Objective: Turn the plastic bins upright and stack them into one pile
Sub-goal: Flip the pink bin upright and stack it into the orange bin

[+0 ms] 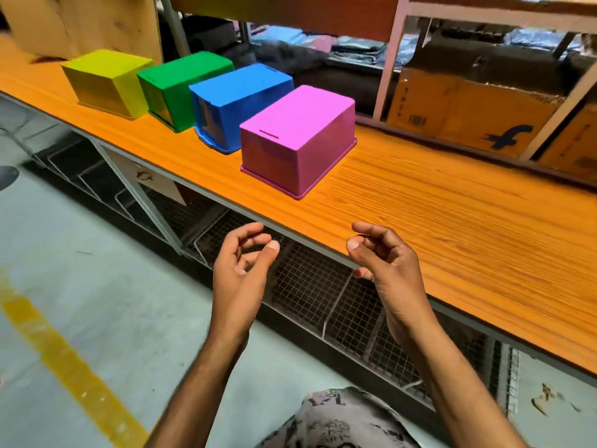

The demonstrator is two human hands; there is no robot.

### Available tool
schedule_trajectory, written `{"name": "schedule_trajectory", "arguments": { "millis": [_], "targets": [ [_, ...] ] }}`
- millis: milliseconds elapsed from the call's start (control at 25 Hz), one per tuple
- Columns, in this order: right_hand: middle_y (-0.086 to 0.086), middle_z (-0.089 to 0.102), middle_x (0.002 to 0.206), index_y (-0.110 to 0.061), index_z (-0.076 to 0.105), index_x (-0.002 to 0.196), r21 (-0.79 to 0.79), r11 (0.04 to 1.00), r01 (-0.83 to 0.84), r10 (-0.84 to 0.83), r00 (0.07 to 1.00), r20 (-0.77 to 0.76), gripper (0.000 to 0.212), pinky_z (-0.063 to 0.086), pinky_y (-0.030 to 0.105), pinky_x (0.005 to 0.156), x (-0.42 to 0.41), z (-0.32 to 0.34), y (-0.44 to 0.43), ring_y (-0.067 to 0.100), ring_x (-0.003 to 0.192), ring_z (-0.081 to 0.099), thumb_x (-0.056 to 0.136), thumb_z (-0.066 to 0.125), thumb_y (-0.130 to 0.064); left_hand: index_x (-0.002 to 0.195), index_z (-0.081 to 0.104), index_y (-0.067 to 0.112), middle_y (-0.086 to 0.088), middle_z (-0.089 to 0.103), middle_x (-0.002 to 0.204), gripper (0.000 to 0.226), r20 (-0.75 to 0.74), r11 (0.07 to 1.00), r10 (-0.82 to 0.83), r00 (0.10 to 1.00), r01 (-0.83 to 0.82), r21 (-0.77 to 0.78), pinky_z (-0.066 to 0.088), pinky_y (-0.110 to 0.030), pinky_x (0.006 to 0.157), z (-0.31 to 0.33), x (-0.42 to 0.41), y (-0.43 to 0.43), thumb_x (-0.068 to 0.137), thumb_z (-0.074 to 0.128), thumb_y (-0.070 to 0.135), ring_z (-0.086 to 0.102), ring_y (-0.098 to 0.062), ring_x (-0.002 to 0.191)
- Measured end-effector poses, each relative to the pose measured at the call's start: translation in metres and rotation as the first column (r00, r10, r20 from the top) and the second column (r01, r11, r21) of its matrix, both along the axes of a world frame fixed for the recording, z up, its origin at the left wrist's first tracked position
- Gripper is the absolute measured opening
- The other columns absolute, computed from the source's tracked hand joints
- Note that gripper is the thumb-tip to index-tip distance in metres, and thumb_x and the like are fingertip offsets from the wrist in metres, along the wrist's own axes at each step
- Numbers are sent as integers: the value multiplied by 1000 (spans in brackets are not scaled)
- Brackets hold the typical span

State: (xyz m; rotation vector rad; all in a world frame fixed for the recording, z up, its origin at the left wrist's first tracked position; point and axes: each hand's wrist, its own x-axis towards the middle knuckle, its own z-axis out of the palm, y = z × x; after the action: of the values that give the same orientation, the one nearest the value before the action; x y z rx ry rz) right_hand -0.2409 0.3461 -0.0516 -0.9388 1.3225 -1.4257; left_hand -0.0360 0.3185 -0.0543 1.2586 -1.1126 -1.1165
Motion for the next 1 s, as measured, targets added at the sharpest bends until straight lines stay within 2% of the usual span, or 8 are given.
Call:
{"name": "schedule_trajectory", "arguments": {
  "millis": [160, 360, 520, 640, 760, 800, 880, 1000],
  "targets": [
    [0, 71, 103, -23, 70, 118, -28, 999, -45, 44, 999, -26, 25, 53, 24, 70, 21, 10, -72, 7, 89, 63, 95, 70, -13, 122, 62, 31, 1, 69, 117, 38, 9, 999, -5, 1000, 6, -43, 54, -20, 79, 8, 15, -75, 93, 72, 8, 69, 2, 92],
    [-3, 74, 114, -25, 71, 116, -26, 999, 38, -41, 994, -100, 22, 53, 22, 69, 46, 4, -151, 2, 93, 67, 96, 70, -18, 126, 59, 31, 2, 66, 118, 45, 46, 996, -74, 996, 76, -40, 52, -21, 77, -1, 46, -174, 90, 74, 7, 65, -1, 86],
    [-5, 71, 118, -27, 69, 119, -33, 979, 203, -206, 963, -172, 27, 53, 27, 83, 69, -23, -211, 12, 110, 66, 93, 73, -20, 143, 44, 29, 5, 56, 136, 61, 129, 985, -173, 976, 173, 14, 54, -38, 97, -32, 70, -269, 92, 72, 11, 61, -12, 118],
    [-8, 63, 133, -28, 61, 129, 9, 950, 312, -299, 920, -254, 42, 55, 31, 88, 91, -45, -251, 13, 123, 58, 91, 75, -20, 157, 28, 26, -1, 39, 157, 80, 249, 959, -282, 927, 271, 77, 43, -36, 110, -54, 86, -335, 93, 73, 17, 44, -18, 142],
    [-10, 52, 142, -34, 50, 136, 101, 907, 408, -378, 897, -231, 50, 51, 24, 75, 109, -53, -279, 11, 129, 51, 93, 74, -25, 163, 14, 26, -1, 24, 168, 89, 319, 927, -375, 871, 356, 118, 34, -40, 118, -68, 91, -379, 95, 71, 33, 30, -21, 152],
    [-10, 52, 141, -36, 49, 137, 95, 890, 446, -422, 885, -199, 50, 50, 23, 77, 113, -54, -287, 11, 130, 50, 94, 72, -26, 164, 11, 27, -1, 21, 169, 91, 320, 911, -411, 854, 393, 123, 32, -42, 120, -70, 91, -391, 95, 69, 39, 27, -22, 154],
    [-11, 54, 138, -37, 47, 138, 69, 865, 497, -484, 863, -145, 49, 51, 25, 90, 116, -58, -300, 12, 131, 51, 95, 70, -31, 164, 13, 29, 0, 20, 170, 90, 316, 874, -483, 817, 470, 123, 30, -41, 120, -74, 90, -414, 95, 68, 45, 25, -21, 154],
    [-9, 57, 141, -38, 47, 141, 97, 865, 492, -485, 870, -85, 51, 53, 40, 105, 118, -63, -314, 12, 130, 56, 95, 68, -41, 158, 36, 29, 2, 46, 158, 75, 307, 805, -580, 754, 589, 73, 41, -43, 118, -79, 91, -438, 93, 73, 37, 45, -15, 143]
  ]
}}
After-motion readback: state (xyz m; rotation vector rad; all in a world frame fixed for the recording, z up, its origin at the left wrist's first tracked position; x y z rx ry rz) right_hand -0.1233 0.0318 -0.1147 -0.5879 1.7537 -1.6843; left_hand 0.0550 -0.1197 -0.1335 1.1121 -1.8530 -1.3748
